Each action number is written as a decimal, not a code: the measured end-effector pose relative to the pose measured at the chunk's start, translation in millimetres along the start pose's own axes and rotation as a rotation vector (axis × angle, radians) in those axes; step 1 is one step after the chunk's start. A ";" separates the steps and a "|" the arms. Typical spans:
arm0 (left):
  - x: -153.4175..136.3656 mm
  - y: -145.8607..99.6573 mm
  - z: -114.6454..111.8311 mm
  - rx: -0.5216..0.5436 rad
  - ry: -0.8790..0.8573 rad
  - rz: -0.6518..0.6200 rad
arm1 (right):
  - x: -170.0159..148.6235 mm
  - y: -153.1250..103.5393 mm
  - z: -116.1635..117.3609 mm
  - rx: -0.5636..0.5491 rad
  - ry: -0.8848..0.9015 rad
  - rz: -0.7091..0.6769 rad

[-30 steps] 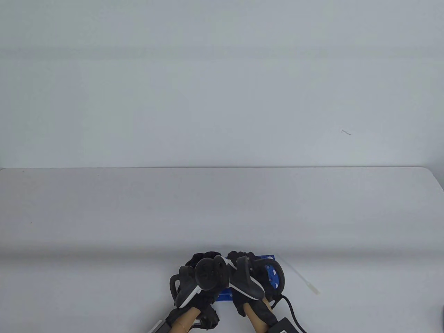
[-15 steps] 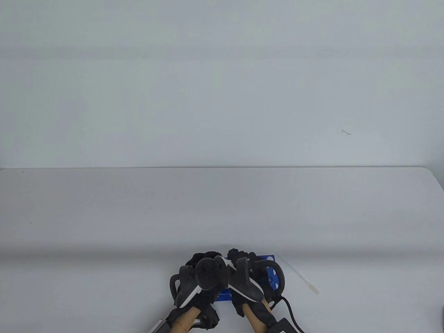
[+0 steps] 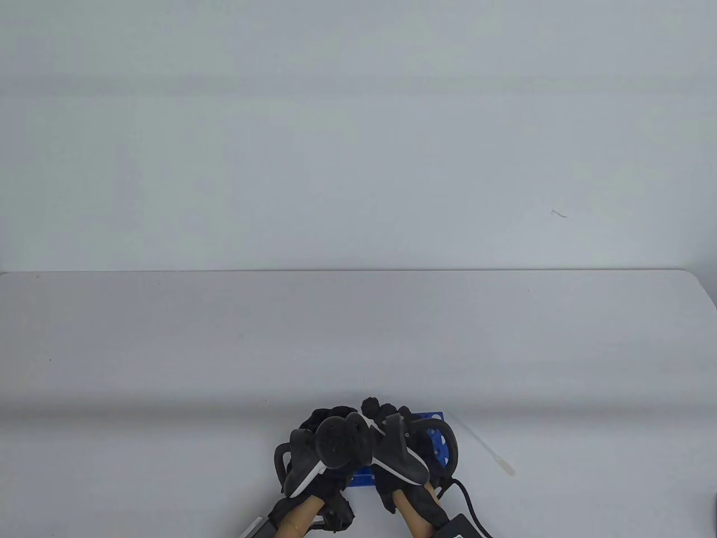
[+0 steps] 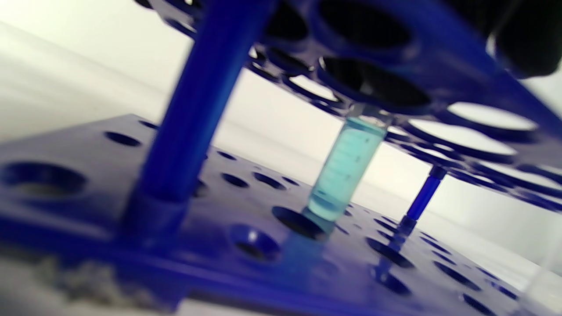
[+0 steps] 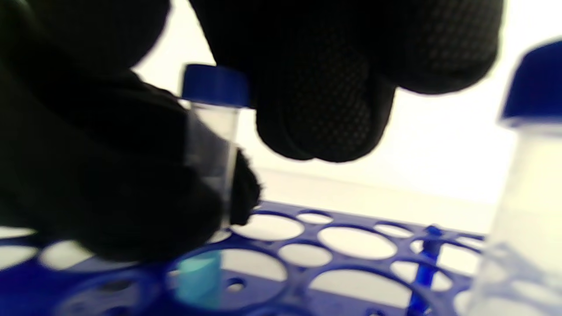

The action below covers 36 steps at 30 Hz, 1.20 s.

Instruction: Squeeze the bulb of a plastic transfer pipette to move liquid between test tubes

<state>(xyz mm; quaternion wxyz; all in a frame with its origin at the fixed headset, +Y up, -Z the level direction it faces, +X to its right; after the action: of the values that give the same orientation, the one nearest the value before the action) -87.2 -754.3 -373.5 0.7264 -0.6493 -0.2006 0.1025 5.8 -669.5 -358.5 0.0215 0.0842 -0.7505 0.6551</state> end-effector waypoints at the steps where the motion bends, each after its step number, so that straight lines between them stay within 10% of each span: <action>1: 0.0 -0.1 0.0 0.000 0.000 0.000 | 1.9 -1.1 0.4 -0.011 -0.046 0.010; 11: 0.3 0.2 0.1 0.002 0.001 0.000 | 11.0 -11.6 -12.4 0.110 0.027 -0.056; 36: -0.1 0.2 0.1 0.001 0.000 0.002 | 31.9 -14.9 -16.3 -0.039 -0.160 0.024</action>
<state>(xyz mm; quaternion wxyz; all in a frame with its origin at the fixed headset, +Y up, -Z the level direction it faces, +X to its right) -87.3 -754.2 -373.7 0.7268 -0.6490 -0.1999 0.1032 -24.6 -658.4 -337.0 -0.0449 0.1268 -0.7634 0.6318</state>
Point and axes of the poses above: the tracker on the back of each hand, its own x axis roughly to the thumb side, its own y axis roughly from the wrist to the fingertips, z = x × y, the point moved 2 cm from there along y, roughly from the wrist to the fingertips, and after that the axes turned 5 degrees about x, right-handed, at the moved point
